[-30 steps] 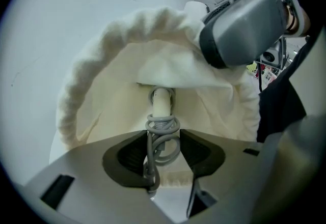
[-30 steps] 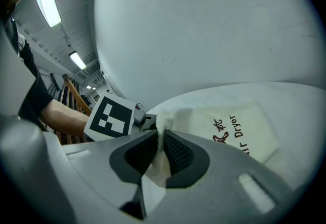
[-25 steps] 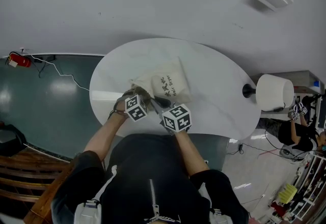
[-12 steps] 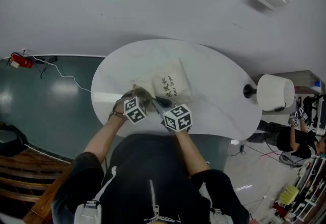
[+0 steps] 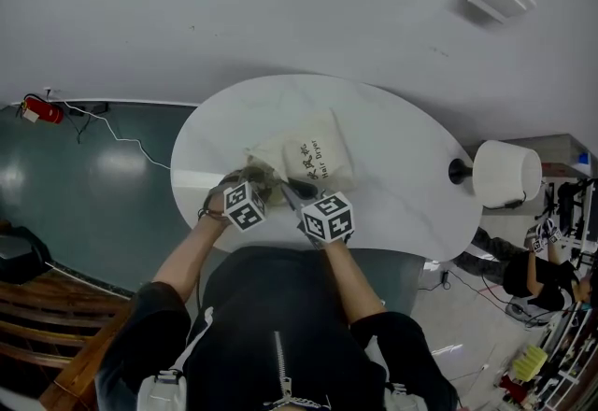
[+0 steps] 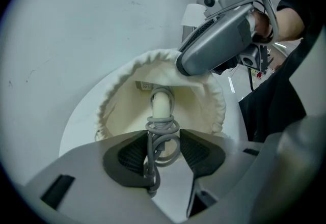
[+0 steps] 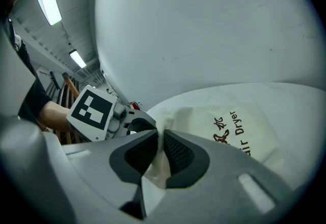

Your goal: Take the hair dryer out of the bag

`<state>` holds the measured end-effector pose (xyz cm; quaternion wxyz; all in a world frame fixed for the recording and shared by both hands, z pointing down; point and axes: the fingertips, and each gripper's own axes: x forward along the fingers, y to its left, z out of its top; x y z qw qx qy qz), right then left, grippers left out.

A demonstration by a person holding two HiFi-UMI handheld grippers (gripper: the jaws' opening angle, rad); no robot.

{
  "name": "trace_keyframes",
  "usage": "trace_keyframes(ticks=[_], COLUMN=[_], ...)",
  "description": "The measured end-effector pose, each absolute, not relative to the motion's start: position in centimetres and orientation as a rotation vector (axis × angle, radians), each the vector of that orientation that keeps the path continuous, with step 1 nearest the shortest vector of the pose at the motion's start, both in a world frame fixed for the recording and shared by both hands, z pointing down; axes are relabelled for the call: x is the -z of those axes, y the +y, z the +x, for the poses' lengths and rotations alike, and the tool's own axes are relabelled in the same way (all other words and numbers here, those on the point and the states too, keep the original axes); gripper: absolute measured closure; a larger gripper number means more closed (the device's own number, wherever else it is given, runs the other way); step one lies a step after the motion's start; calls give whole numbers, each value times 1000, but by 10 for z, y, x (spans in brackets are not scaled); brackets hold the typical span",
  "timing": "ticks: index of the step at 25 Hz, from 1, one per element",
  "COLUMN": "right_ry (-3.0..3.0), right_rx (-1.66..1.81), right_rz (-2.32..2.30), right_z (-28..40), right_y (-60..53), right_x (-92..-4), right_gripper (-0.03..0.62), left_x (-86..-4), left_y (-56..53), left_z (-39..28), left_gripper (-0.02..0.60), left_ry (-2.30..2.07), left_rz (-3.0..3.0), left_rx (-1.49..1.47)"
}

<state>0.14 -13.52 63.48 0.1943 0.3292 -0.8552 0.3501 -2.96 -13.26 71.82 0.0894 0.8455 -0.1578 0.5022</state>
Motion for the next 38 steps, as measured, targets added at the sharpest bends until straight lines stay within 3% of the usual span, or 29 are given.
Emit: trace_keyframes(ticks=[38], right_ry=[-2381], right_rx=[-965], right_rz=[933], right_z=[-2], right_y=[-134], right_x=[-639], right_gripper=[554], left_x=[-723], left_y=[-102], left_z=[-96], left_gripper=[377], left_ry=[-551], left_rz=[2440], left_rx=[-1479])
